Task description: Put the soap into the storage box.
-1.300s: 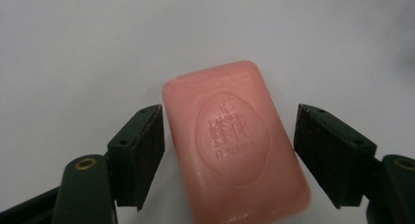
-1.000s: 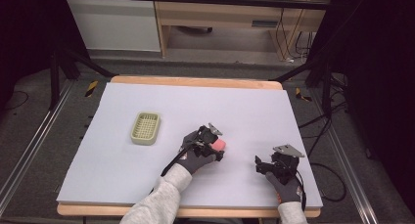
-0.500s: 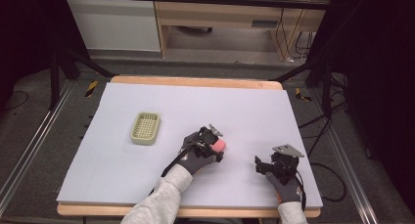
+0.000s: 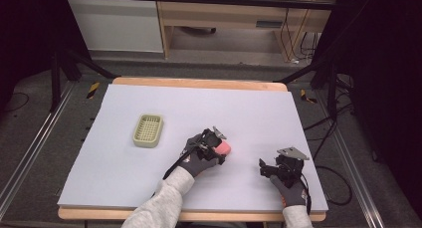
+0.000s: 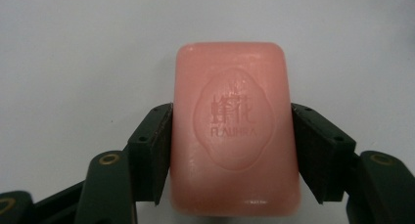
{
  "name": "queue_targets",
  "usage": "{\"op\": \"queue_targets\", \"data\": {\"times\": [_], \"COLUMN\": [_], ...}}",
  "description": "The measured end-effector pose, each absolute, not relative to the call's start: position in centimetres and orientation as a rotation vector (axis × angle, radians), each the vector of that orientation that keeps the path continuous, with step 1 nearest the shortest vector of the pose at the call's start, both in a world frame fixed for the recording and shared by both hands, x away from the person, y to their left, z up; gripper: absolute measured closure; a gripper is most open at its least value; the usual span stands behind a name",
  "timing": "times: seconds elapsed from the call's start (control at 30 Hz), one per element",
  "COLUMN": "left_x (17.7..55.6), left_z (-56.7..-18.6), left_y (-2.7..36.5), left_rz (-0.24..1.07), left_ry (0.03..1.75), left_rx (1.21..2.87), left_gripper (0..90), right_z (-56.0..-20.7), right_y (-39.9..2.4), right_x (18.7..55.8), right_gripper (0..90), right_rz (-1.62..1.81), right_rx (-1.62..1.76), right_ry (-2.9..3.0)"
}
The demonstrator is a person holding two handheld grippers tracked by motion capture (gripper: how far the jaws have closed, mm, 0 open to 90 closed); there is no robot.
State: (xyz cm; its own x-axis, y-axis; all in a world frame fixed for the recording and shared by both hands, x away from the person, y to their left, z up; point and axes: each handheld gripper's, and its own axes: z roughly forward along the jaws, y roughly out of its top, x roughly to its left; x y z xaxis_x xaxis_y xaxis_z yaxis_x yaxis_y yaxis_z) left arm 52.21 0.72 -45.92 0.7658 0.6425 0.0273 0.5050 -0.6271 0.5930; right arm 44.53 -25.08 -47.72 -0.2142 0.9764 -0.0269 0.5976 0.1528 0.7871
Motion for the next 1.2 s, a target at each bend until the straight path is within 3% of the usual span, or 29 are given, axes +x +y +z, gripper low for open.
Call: {"op": "queue_targets", "data": {"times": [1.2], "left_x": [52.9], "left_z": [-45.6], "left_y": [0.3], "left_rz": [0.278], "left_ry": [0.832], "left_rx": [2.459], "left_gripper": [37.1], "right_z": [-47.7], "right_y": [-25.0], "right_x": [44.5], "right_gripper": [5.5], "right_rz": [0.896], "right_rx": [1.493], "right_ry": [1.894]}}
